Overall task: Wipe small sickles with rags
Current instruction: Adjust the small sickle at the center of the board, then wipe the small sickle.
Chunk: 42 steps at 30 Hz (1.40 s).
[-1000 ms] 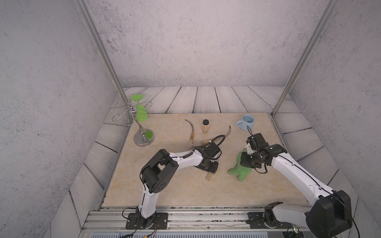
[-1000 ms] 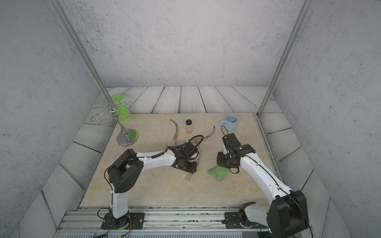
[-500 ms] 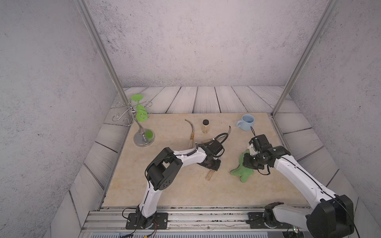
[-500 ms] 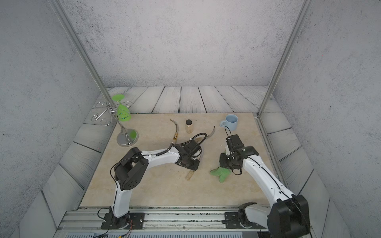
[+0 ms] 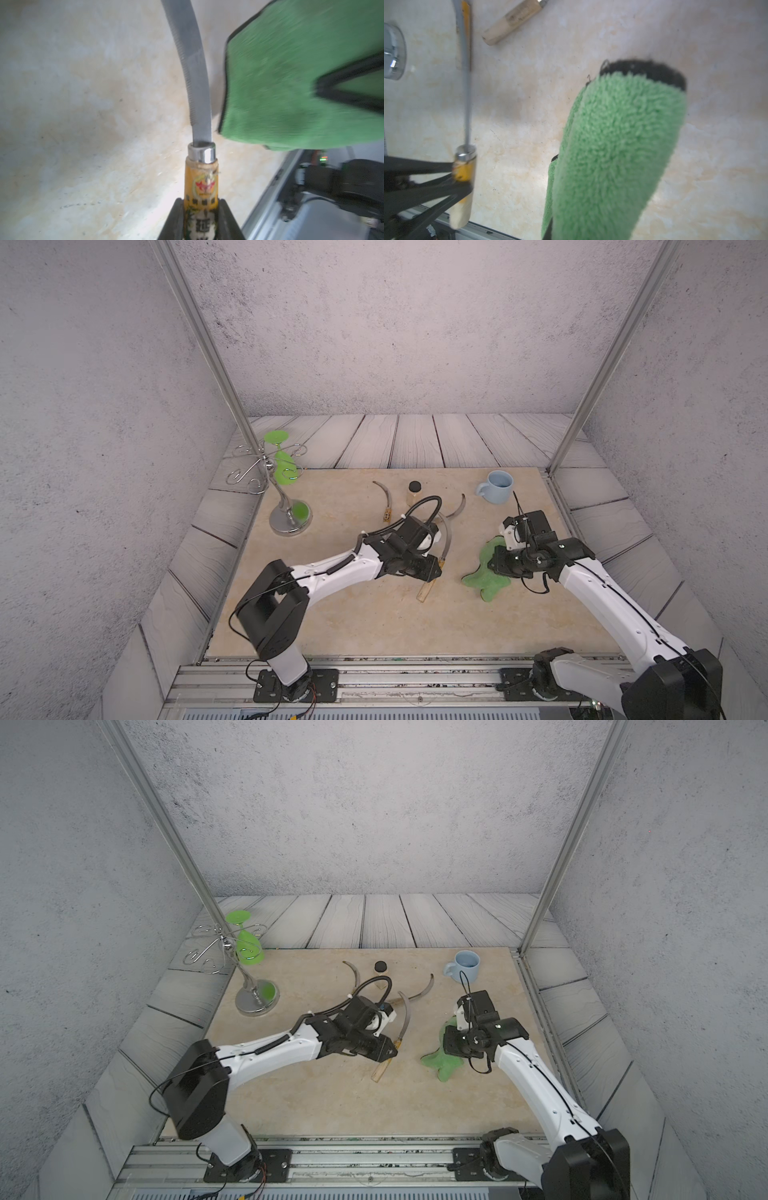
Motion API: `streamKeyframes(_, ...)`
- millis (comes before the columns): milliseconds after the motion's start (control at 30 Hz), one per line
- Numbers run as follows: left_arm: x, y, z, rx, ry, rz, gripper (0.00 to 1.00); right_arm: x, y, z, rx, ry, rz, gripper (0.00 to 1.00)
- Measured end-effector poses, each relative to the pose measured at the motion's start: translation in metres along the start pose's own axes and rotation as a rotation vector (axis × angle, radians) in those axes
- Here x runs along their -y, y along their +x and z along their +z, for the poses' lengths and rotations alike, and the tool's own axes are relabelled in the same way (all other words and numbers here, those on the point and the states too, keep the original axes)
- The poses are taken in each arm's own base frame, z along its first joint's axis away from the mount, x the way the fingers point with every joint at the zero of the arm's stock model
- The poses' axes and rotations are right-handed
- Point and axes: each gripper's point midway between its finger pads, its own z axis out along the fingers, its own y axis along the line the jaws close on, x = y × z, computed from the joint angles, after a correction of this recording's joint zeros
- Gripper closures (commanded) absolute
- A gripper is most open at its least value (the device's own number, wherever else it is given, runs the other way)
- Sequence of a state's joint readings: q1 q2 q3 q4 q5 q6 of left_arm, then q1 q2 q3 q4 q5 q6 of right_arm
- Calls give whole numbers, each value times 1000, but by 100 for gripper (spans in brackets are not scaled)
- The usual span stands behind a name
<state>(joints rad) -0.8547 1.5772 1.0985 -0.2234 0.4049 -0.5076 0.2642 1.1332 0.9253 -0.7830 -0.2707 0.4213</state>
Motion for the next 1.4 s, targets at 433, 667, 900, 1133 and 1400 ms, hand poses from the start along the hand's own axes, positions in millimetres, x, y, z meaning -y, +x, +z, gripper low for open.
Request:
streamKeyframes(433, 30, -27, -37, 248, 337, -134, 100, -76, -29, -10, 116, -450, -73, 86)
streamKeyframes(667, 50, -49, -44, 311, 480, -154, 100, -116, -52, -35, 181, -679, -81, 86)
streamKeyframes(900, 57, -64, -43, 349, 576, -189, 100, -131, -68, -43, 211, -811, -23, 86)
streamKeyframes(1133, 61, -75, -43, 380, 636, -202, 100, -136, -76, -50, 237, -868, 21, 86)
streamKeyframes(1400, 61, -92, -52, 420, 673, -208, 100, -139, -77, -57, 259, -882, 18, 86)
